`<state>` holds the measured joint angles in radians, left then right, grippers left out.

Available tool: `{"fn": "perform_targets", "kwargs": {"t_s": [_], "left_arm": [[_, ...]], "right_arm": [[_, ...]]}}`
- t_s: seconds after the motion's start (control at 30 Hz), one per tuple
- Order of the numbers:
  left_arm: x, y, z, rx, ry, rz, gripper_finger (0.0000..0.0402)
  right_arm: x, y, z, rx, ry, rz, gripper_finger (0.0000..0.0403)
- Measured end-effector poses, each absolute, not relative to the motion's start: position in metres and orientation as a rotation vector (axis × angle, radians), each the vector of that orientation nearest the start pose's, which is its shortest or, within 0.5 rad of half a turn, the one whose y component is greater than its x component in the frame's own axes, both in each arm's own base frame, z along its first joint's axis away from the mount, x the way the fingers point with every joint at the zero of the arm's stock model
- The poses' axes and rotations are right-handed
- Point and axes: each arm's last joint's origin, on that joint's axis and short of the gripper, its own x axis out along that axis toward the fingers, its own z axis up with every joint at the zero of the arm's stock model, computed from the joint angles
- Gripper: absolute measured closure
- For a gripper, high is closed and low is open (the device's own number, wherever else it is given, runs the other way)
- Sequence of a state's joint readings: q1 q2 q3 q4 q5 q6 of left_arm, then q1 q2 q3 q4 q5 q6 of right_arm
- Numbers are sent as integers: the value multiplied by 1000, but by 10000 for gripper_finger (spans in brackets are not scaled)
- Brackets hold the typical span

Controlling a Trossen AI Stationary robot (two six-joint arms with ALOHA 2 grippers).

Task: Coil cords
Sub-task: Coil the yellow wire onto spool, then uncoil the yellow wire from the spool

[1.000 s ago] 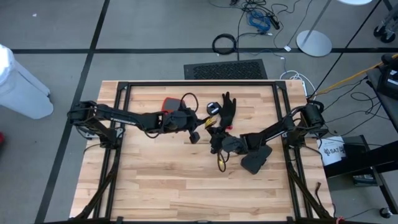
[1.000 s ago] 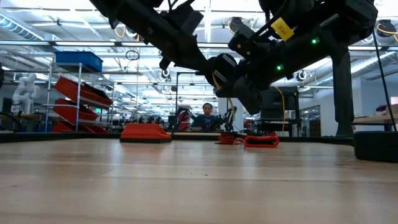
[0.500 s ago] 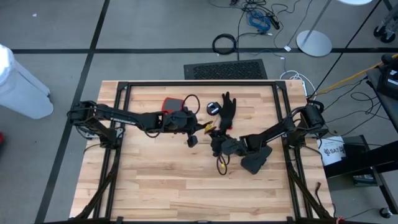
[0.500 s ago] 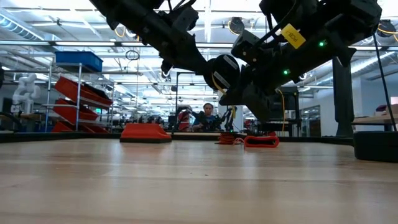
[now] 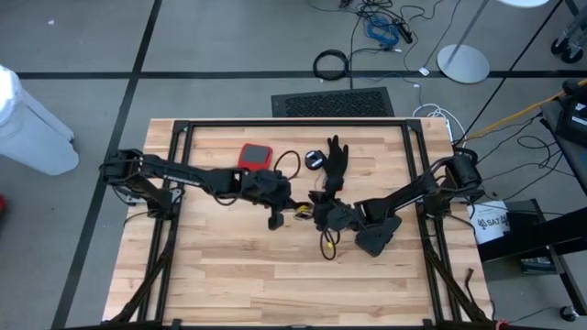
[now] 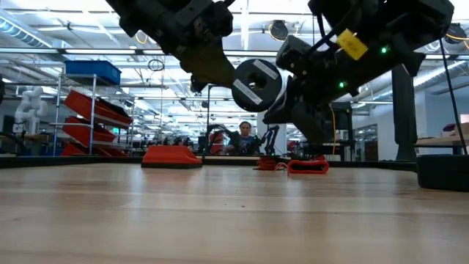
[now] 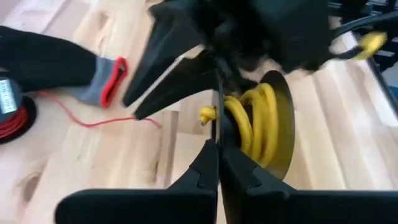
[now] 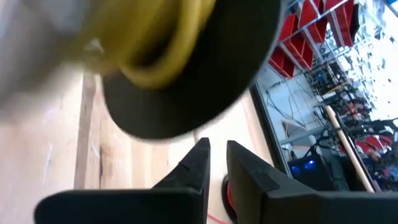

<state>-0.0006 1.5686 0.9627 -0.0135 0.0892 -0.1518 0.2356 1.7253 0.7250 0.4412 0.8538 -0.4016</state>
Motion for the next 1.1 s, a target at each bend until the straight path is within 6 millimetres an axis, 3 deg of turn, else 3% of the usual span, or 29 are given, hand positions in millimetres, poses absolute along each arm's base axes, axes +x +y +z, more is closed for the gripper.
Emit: {"fn": "perform_targets", "kwargs": {"t_s": [0.2,0.6,0.9,1.1], "left_arm": [[332,-1,219,-154,648,17,401],[332,0,219,-144,654,35,401],[332,1,219,-125,646,82,401],[337,4,227,-98,540,194,401]], "right_arm": [[311,55,155,-687,585,-479,399],[308,55,161,-658,585,-464,395],[298,54,141,-363,676,-275,394],[285,57,129,-233,558,-259,394]]}}
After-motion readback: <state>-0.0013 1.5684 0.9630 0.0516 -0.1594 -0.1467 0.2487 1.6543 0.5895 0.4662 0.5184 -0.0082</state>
